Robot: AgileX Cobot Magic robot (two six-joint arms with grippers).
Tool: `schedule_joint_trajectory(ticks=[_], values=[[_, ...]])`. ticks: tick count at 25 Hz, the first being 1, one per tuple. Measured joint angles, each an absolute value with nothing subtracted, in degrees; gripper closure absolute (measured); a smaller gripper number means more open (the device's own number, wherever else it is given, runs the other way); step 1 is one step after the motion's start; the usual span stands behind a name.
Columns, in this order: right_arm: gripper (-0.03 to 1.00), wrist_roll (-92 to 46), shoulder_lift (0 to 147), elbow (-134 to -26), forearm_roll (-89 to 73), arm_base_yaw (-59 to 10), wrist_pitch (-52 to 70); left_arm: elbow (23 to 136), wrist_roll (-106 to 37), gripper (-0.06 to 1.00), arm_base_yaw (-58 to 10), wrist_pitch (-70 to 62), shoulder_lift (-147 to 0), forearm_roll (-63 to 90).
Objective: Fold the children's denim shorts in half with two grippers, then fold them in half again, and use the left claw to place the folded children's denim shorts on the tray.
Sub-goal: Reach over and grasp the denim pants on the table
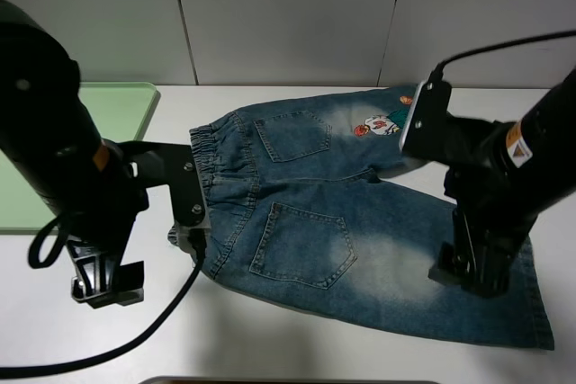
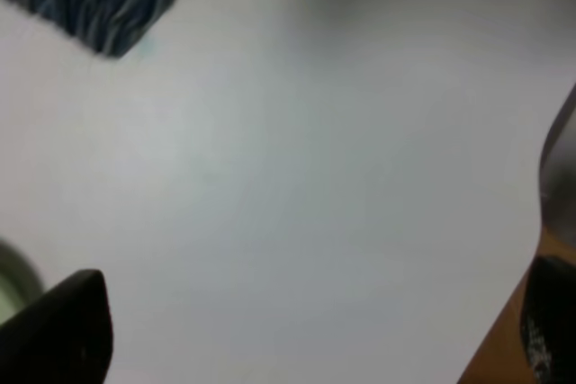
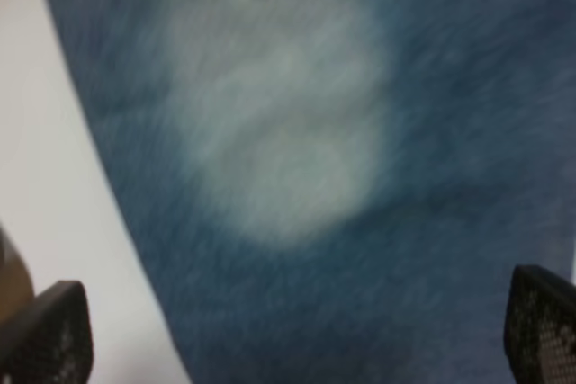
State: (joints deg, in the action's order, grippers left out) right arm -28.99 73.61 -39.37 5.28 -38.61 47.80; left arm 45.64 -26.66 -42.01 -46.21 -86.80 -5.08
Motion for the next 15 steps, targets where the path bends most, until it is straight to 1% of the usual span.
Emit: schedule_joint_trajectory(ticks=[3, 8, 15], values=[[0.27, -31.48, 73.68, -33.93, 7.08, -38.61, 45.16, 45.74, -30.63, 0.05, -42.01, -45.41, -90.96, -4.53], [0.27, -32.66, 73.63, -26.56, 14.48, -38.61, 41.22, 45.74, -38.74, 0.05, -42.01, -42.83, -95.08, -4.53], [0.27, -32.66, 73.58, -20.87, 16.06, -38.61, 36.08, 46.0, -45.77, 0.05, -42.01, -32.18, -95.93, -4.46]])
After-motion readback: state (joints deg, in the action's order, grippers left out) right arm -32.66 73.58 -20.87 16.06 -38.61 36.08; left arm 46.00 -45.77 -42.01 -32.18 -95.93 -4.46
